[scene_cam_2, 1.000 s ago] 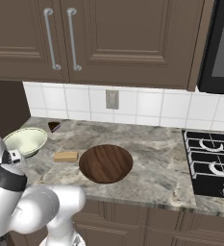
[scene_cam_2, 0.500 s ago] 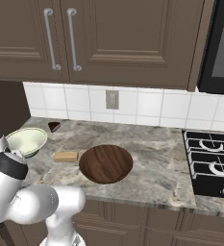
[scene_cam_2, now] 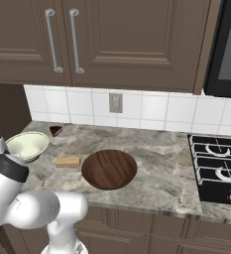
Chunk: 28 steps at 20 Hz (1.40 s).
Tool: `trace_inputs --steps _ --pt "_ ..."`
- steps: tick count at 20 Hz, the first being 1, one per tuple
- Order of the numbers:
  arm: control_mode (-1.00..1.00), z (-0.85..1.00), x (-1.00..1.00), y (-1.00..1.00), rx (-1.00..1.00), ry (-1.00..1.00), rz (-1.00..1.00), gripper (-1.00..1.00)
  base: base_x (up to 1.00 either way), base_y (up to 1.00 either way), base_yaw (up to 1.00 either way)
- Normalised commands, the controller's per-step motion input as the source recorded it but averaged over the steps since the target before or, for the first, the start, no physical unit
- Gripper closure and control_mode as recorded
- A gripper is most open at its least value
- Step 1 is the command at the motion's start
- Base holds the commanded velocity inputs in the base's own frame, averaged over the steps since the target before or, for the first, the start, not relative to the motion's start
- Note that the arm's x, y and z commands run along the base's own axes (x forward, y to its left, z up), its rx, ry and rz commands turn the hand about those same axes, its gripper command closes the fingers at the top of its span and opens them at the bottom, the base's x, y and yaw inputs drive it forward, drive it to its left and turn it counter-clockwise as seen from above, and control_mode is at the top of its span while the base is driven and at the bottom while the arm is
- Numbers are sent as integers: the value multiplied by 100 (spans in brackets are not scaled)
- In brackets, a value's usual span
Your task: Pick both bowls and place them on the counter. Then place the cream cheese stick in one bowl and place the marshmallow in the other bowl.
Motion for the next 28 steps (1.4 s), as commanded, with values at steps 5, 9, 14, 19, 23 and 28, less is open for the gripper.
trace_inputs --steps 5,9,14,19,23,28 --pt "-100 14 -47 -21 3 0 -9 100 0 0 0" --pt "-100 51 -41 -43 4 0 -11 100 0 0 0" --pt "-100 74 -15 -43 5 -2 -9 100 0 0 0" --pt "-100 70 7 -14 6 -11 -6 100 0 0 0" --pt "-100 56 17 -1 7 -18 -4 100 0 0 0" --pt "-100 52 15 0 5 -15 -7 100 0 0 0"
